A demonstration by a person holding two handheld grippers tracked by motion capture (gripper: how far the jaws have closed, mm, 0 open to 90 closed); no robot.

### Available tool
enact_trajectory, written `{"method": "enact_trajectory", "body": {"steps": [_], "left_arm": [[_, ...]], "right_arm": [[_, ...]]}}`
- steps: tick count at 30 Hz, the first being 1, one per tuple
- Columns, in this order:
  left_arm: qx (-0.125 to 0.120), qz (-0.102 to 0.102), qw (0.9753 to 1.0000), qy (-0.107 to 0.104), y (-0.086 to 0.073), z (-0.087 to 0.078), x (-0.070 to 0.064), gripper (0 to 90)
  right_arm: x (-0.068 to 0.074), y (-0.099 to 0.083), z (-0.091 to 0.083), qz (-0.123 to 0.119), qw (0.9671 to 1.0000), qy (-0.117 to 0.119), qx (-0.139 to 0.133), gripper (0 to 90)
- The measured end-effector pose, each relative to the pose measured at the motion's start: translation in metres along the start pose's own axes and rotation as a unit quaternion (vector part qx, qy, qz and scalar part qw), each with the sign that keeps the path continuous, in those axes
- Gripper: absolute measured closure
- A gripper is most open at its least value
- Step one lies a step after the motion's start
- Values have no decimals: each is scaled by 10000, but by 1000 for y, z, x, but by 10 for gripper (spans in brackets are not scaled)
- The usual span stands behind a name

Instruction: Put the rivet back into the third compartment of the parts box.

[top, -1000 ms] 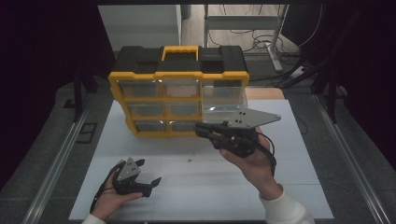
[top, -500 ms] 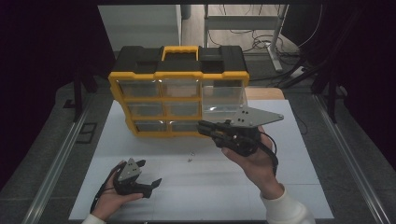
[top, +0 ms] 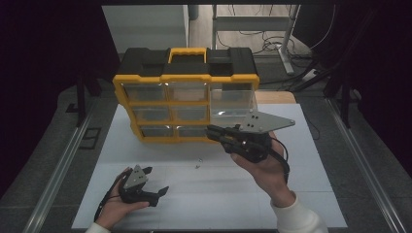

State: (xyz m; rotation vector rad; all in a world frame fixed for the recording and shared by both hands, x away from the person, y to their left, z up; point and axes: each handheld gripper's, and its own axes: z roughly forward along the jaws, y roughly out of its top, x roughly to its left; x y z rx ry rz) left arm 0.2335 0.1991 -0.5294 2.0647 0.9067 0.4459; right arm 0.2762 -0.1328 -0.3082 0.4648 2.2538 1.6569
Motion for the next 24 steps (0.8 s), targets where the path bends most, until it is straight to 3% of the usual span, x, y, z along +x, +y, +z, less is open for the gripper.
{"method": "enact_trajectory", "body": {"steps": [24], "left_arm": [[34, 13, 10000, -17, 0, 1, 0, 91]], "right_arm": [[-9, -3, -4, 69, 9998, -211, 3, 832]]}}
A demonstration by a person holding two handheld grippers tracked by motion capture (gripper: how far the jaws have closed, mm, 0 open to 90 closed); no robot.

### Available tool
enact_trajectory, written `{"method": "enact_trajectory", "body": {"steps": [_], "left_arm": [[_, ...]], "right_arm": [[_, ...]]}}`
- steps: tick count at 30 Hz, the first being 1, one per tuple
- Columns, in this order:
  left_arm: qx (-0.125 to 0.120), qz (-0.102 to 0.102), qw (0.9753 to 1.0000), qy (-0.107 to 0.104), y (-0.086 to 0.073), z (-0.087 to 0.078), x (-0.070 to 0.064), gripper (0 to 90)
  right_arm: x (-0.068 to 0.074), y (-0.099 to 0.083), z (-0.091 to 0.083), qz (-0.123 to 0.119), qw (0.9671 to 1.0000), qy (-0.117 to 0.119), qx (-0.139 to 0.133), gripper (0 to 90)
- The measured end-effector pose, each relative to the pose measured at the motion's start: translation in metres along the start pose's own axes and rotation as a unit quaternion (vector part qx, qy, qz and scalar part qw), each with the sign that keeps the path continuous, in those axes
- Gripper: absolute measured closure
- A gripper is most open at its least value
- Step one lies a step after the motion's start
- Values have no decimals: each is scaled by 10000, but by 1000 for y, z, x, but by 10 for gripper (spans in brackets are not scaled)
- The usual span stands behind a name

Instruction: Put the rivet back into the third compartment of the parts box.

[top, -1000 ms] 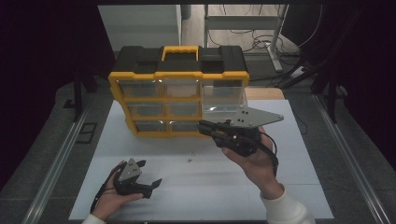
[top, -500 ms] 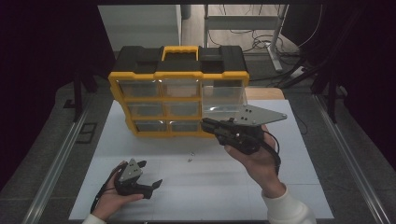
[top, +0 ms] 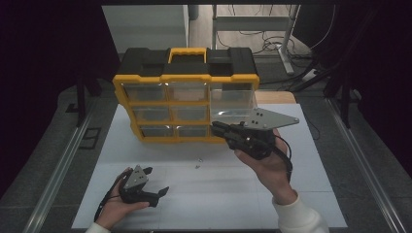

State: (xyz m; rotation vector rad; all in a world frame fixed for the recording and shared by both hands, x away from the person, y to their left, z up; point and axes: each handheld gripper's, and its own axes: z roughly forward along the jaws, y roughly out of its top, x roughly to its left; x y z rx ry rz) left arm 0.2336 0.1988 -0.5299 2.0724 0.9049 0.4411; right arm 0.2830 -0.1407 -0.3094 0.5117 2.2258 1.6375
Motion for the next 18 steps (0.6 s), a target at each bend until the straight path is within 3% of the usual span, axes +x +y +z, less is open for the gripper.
{"method": "enact_trajectory", "body": {"steps": [18], "left_arm": [[-5, 3, 10000, 2, 0, 0, 0, 91]], "right_arm": [[-3, -1, 0, -18, 10000, -98, 1, 832]]}}
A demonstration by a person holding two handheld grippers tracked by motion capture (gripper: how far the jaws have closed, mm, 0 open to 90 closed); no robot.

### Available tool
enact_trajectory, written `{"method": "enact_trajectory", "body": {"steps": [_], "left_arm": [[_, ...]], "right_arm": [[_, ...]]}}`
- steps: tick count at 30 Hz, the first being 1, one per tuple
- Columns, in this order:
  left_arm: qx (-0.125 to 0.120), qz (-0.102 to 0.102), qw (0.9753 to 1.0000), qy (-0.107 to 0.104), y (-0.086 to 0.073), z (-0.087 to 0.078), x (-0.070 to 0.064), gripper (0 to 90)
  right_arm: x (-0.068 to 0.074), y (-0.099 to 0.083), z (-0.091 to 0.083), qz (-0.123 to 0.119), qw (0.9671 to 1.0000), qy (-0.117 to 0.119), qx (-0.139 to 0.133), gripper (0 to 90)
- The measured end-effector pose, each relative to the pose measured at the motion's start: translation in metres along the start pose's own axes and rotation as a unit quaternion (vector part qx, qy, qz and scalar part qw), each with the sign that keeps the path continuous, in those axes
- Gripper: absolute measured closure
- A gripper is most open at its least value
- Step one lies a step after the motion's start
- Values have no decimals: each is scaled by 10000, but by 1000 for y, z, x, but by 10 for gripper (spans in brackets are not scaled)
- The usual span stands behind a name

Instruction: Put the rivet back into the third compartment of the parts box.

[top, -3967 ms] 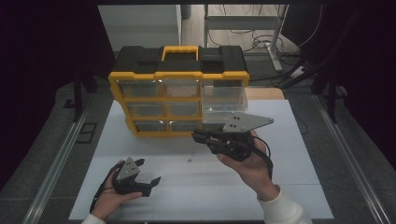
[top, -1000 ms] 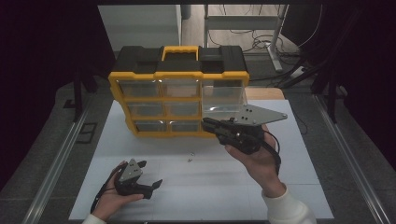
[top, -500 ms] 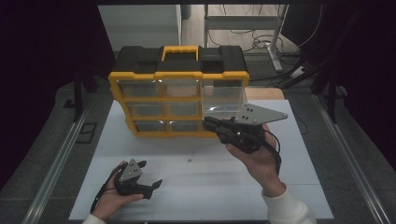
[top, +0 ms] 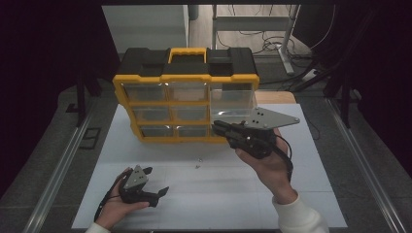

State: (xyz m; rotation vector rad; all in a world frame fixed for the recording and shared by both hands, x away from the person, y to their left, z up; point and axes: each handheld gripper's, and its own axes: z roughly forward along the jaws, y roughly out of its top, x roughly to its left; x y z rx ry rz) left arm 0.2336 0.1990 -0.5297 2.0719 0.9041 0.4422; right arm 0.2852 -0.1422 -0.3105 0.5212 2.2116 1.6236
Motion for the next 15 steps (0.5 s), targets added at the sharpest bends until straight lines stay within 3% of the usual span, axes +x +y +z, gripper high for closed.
{"method": "enact_trajectory", "body": {"steps": [15], "left_arm": [[-14, -14, 10000, 7, 0, 0, 0, 91]], "right_arm": [[-4, 0, -1, -24, 9999, -100, 16, 832]]}}
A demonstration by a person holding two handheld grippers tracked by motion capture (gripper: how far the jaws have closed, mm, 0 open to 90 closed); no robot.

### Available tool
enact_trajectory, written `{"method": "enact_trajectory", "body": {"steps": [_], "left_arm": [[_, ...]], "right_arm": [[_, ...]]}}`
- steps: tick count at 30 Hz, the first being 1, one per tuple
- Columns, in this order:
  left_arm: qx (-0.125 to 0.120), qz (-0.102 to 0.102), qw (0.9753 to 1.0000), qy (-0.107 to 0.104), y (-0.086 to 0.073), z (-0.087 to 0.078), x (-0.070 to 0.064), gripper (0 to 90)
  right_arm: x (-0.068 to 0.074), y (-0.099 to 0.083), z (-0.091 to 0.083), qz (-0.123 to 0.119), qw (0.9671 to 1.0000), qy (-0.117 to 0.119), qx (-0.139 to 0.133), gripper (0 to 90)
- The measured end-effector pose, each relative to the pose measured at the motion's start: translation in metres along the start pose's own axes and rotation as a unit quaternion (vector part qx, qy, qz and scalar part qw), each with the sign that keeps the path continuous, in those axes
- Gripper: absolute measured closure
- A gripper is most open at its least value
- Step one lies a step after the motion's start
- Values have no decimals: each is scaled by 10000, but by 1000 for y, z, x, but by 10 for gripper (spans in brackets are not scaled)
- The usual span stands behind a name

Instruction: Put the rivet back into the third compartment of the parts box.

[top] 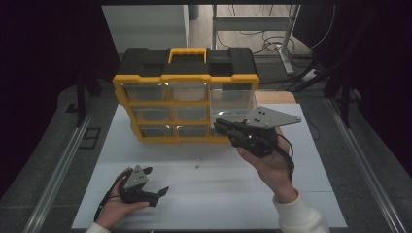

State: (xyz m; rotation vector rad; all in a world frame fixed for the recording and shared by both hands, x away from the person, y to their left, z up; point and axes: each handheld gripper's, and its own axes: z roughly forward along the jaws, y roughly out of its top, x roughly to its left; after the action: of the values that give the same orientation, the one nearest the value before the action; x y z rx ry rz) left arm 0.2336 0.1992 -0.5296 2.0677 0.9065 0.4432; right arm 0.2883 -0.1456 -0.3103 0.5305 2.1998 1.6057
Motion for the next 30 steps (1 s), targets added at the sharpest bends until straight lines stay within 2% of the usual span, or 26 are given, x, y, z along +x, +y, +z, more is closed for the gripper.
{"method": "enact_trajectory", "body": {"steps": [15, 24, 30], "left_arm": [[-15, -16, 10000, 3, 0, 0, 0, 91], [-50, -32, 10000, 7, 1, -2, 0, 91], [-41, -19, 10000, 2, 1, -2, 1, 91]], "right_arm": [[-5, 3, -1, 46, 10000, -52, -64, 833], [-7, 16, -2, 60, 9998, -90, -174, 833], [-18, 26, -1, 119, 9994, -254, -189, 833]]}}
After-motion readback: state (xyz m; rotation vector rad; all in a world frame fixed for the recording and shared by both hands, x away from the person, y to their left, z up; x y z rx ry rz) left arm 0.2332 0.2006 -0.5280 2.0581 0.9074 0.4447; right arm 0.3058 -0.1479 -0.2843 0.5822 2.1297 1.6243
